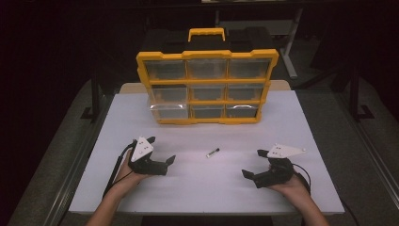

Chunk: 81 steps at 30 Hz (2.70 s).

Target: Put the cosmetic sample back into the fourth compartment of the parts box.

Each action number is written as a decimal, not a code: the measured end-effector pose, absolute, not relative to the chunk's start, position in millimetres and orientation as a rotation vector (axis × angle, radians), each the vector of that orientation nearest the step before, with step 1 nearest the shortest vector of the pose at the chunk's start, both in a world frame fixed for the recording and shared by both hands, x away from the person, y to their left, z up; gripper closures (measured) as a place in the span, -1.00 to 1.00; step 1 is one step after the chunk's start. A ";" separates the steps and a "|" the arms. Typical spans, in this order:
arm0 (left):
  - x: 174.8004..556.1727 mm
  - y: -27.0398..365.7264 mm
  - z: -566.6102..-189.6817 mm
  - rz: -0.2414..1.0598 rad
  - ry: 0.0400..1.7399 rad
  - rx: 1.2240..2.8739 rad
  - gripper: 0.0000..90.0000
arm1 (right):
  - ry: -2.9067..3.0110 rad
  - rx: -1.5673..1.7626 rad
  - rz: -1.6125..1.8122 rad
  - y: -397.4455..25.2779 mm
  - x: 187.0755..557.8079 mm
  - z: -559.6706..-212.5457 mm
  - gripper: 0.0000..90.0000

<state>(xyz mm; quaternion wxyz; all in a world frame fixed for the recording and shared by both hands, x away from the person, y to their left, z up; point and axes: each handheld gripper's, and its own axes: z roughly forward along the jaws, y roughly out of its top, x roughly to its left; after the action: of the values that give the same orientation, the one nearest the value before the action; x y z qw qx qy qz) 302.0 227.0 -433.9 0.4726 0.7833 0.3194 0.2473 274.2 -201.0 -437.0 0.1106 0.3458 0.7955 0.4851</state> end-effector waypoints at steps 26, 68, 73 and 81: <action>309.8 222.2 -429.5 0.501 0.796 1.967 -1.00 | 2.328 1.015 1.424 -202.7 274.8 -436.5 -1.00; 335.3 163.5 -417.4 0.375 0.660 2.055 -0.78 | 2.311 1.027 1.433 -205.1 275.2 -433.8 -1.00; 337.2 156.1 -416.1 0.364 0.645 2.061 -0.78 | 2.310 1.026 1.432 -204.9 275.5 -433.9 -1.00; 341.0 143.6 -414.2 0.354 0.622 2.072 -0.69 | 2.310 1.026 1.432 -205.3 275.5 -433.3 -1.00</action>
<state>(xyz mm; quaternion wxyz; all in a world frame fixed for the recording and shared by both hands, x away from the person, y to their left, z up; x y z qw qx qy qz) 341.0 143.6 -414.2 0.4571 0.8407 0.2524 0.1436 275.5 -205.3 -433.3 0.1178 0.3507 0.7896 0.4895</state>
